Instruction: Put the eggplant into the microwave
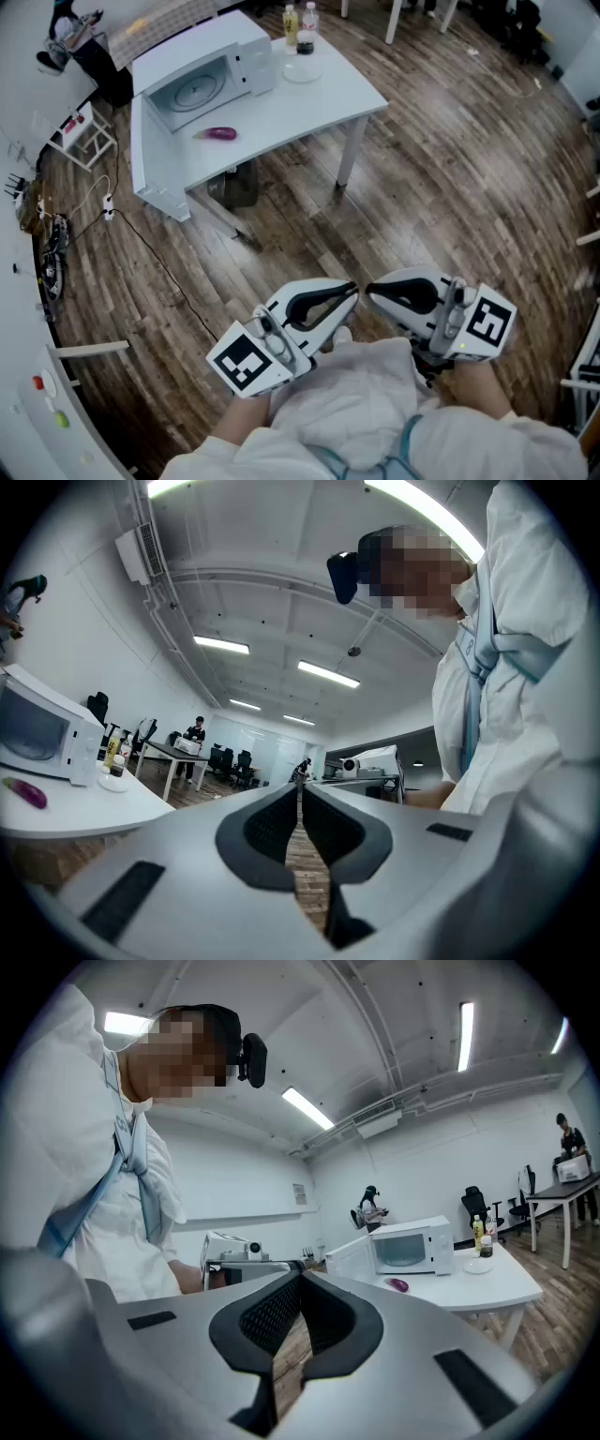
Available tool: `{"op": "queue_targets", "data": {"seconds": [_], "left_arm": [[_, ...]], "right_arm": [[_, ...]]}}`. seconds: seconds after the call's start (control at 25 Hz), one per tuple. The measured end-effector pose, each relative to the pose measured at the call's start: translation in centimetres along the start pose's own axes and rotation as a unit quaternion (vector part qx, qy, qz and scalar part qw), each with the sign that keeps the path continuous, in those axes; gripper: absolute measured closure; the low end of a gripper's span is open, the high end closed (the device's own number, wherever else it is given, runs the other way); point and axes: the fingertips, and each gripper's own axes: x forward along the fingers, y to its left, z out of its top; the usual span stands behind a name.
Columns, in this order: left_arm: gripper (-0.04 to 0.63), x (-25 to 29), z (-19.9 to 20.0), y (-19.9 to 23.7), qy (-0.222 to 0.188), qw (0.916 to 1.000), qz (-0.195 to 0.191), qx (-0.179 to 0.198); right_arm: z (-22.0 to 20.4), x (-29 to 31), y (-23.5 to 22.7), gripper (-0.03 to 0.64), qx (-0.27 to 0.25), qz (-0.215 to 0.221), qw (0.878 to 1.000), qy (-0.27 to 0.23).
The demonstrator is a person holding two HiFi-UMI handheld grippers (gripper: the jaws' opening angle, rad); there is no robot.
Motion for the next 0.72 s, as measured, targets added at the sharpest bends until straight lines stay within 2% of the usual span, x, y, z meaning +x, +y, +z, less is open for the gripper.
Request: {"op": "queue_targets", "data": {"seconds": [0.72], "left_arm": [[0.577, -0.1, -0.3, 1.4, 0.003, 0.9999, 0.008, -0.011]], "right_arm": [[0.1, 1.0, -0.8, 0.583, 0.015, 0.011, 1.0, 0.0]]}}
